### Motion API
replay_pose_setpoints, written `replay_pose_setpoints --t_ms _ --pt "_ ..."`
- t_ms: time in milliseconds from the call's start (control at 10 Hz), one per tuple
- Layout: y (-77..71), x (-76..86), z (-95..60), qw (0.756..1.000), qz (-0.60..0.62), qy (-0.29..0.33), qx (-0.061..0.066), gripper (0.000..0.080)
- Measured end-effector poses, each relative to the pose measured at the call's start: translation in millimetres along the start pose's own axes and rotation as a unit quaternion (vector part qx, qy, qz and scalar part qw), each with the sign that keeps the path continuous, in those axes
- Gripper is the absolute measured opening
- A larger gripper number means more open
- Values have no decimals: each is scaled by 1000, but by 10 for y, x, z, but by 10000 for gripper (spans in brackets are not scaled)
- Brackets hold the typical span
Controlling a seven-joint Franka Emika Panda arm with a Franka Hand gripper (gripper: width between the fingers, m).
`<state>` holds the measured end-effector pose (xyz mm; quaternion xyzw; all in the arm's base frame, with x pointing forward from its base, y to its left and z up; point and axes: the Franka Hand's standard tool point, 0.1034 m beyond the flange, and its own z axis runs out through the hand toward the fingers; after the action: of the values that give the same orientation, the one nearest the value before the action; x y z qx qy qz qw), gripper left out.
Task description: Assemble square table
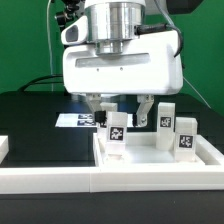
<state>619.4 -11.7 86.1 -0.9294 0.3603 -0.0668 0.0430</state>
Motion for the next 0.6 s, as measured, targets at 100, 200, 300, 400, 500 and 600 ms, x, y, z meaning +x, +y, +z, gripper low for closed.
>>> replay_pose_setpoints --t_ms 100,200,300,400,500,600 --pt "4 7 -1 998 -63 2 -3 649" --pt "4 8 -2 995 -104 3 -6 649" --pt "2 3 0 989 -148 3 -10 649" --pt "1 -15 12 983 -183 3 -12 649" --pt "9 -22 18 975 -222 3 -15 649" --pt "12 -19 18 969 -247 3 -17 649"
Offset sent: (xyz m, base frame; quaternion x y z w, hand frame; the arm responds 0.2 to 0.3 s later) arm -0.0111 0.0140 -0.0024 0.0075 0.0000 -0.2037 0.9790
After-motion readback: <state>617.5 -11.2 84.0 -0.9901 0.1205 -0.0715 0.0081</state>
